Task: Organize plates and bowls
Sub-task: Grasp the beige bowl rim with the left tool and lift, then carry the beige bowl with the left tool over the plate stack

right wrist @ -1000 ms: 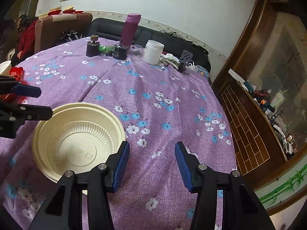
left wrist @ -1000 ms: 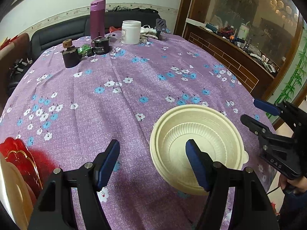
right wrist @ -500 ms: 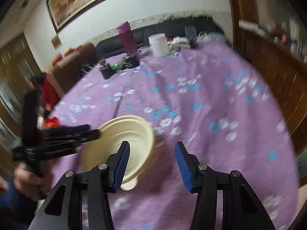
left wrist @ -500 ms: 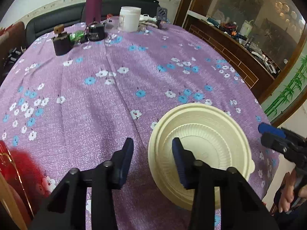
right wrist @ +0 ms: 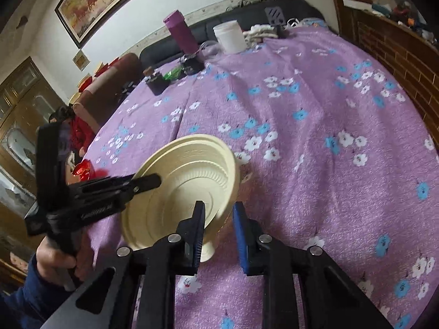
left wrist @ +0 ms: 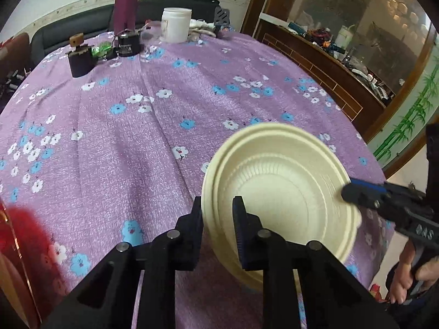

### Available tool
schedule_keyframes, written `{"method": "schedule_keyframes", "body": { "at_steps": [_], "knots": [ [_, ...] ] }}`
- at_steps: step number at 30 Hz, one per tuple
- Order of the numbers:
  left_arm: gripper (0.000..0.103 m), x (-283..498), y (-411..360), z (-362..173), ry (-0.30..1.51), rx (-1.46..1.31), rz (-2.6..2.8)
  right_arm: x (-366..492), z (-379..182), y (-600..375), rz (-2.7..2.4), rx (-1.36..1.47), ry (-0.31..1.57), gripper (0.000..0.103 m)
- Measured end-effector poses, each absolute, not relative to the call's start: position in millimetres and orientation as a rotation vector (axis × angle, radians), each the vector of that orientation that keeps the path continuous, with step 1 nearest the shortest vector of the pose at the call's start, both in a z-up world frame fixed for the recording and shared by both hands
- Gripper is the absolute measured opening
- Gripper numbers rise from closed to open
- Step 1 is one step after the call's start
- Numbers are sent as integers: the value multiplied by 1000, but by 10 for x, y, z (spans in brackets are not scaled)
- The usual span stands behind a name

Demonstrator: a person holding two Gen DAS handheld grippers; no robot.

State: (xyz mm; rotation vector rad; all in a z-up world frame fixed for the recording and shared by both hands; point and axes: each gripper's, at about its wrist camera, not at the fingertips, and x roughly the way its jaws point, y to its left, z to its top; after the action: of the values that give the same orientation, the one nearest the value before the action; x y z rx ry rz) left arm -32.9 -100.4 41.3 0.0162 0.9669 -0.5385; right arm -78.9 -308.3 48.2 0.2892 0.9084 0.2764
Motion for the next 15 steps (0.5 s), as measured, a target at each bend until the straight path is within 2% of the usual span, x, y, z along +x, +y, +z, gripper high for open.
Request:
{"method": "schedule_keyframes", "body": {
  "at_steps": [15],
  "knots": [
    [20,-544,-741,729,906,-16,-508,-761,720,-2918,303,244,850,19]
  ]
}}
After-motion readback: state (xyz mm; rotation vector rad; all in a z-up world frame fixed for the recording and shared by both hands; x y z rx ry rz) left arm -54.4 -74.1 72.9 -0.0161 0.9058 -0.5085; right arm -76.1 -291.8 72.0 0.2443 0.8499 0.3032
